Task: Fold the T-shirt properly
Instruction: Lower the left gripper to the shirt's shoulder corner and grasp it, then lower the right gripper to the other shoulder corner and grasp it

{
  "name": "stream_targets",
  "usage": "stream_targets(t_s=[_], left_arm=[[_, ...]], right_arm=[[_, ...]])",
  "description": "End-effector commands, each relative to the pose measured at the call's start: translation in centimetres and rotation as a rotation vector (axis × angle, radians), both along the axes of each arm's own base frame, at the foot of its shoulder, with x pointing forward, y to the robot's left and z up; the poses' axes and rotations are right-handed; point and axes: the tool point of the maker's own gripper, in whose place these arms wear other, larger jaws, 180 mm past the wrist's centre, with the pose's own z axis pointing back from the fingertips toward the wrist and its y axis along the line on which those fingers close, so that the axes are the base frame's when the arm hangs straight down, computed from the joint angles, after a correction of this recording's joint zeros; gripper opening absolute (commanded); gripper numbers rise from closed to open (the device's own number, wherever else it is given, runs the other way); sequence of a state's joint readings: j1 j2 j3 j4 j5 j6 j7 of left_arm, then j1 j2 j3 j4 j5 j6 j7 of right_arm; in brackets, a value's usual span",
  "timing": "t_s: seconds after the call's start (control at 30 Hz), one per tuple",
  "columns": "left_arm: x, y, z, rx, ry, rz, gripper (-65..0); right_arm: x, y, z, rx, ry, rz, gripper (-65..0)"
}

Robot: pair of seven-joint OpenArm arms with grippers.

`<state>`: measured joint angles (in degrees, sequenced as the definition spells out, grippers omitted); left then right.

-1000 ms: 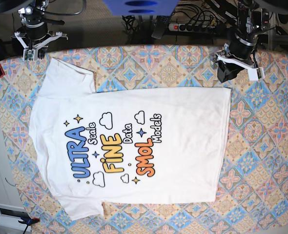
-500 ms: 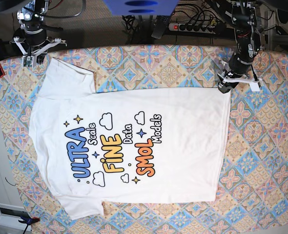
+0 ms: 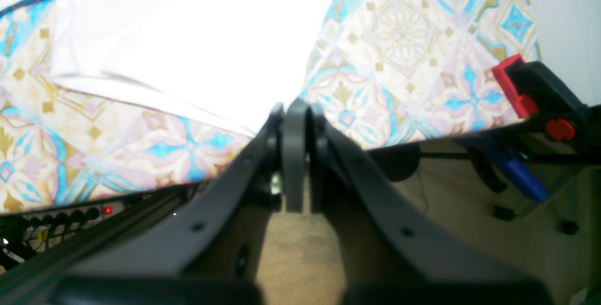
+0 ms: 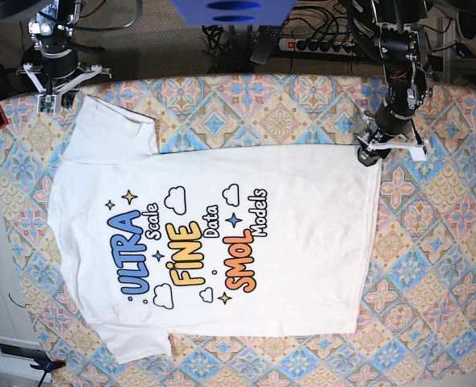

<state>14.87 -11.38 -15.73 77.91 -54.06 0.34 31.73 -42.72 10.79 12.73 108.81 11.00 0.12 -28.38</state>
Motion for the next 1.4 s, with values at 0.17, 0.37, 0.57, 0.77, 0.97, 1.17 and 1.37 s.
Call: stream_targets(t_s=[0.17, 0.37, 0.57, 0.77, 0.97, 1.17, 1.37], left_arm=[[0.9, -1.5, -0.1, -0.034, -0.006, -0.007, -39.9], [0.8, -2.7, -0.3, -0.038, 0.002, -0.05, -65.0], [0.1, -2.7, -0.7, -0.038, 0.017, -0.051, -65.0], [-0.8, -1.8, -0.9, -0.018, 0.034, -0.056, -65.0], [-0.9, -1.7, -0.9, -0.015, 0.037, -0.055, -65.0], [-1.5, -1.6, -1.1, -0.016, 0.049, -0.053, -65.0], [-1.5, -1.7, -1.1, -0.016, 0.047, -0.055, -65.0]], right_arm=[[0.5, -0.3, 0.9, -0.016, -0.033, 0.009, -62.1], [2.3, -0.6, 1.7, -0.021, -0.081, 0.003, -48.9], [4.4, -0.6, 2.2, -0.014, -0.108, -0.005, -42.1], [7.0, -0.3, 2.2, 0.084, -0.123, -0.05, -41.8], [7.3, -0.3, 0.2, 0.289, -0.122, -0.149, -41.7], [5.8, -1.3, -2.4, 0.374, -0.079, -0.144, -41.7], [3.7, -1.2, -5.5, 0.42, 0.001, -0.135, -41.7]])
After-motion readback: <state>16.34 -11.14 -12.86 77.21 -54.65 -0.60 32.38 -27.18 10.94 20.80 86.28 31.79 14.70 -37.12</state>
